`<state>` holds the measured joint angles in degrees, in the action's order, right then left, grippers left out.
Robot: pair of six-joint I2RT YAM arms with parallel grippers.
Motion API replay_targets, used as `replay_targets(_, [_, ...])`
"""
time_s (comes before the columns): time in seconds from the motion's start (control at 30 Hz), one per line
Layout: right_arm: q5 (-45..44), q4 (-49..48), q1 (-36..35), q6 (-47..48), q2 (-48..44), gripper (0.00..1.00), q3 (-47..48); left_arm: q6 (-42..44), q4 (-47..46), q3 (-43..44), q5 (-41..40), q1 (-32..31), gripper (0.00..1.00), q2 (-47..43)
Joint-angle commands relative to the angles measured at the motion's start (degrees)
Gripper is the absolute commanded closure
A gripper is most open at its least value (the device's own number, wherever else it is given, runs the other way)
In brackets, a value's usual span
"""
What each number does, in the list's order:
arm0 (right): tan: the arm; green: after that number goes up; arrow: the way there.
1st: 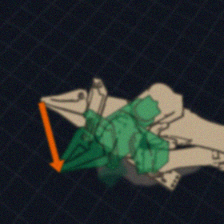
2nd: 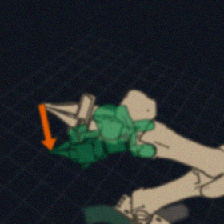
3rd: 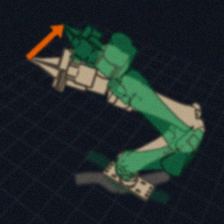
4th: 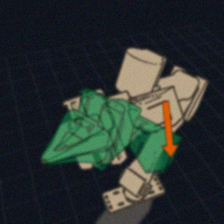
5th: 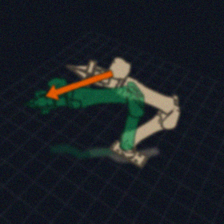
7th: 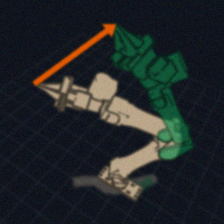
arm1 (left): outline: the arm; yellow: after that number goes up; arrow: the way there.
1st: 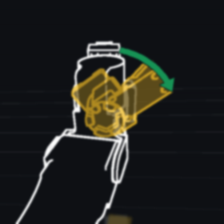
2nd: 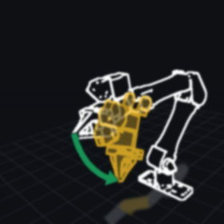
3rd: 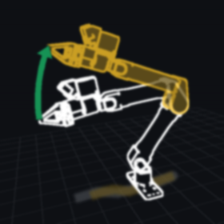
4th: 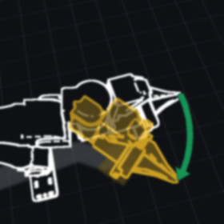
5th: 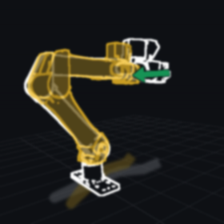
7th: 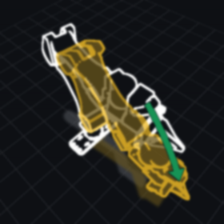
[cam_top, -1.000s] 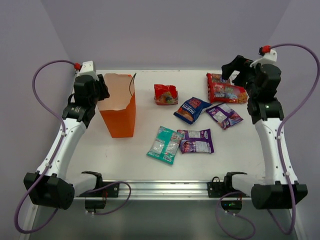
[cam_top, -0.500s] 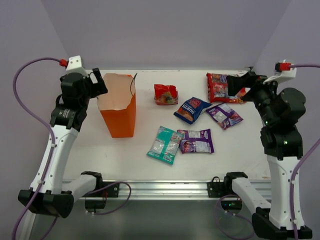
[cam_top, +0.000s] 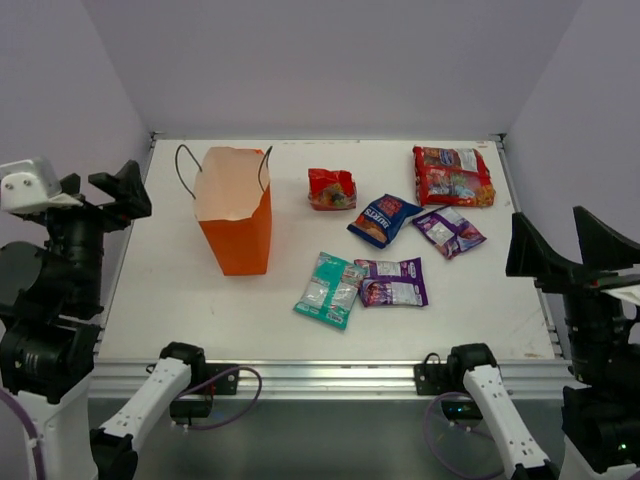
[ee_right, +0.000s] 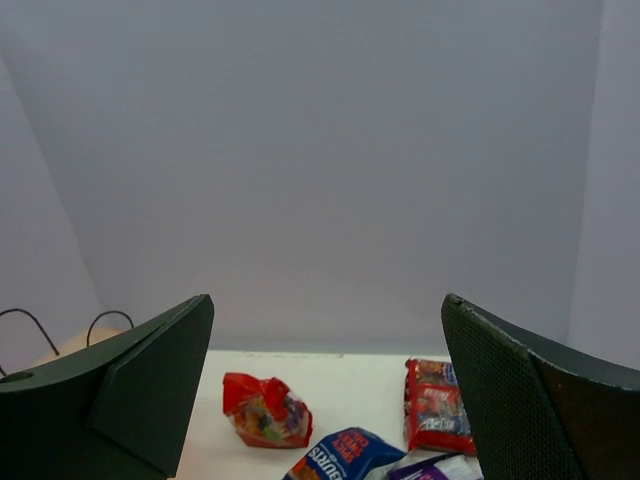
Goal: Take the snacks out of the paper bag
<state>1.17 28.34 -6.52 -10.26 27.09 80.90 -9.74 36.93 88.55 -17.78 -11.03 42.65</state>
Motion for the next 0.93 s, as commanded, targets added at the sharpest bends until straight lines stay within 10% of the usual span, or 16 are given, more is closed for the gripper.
replay_targets(0.0, [-6.00, -1.53, -1.47, 4.63, -2.82, 0.01, -1.36, 2.27, 3.68, 1.97, -5.41, -1.89, 0.00, -1.69])
replay_targets(0.9, [-8.38, -5.49, -2.18, 5.69, -9.96, 0.01, -9.01, 3.41, -7.22, -12.88, -8.67, -4.00, 0.00, -10.49])
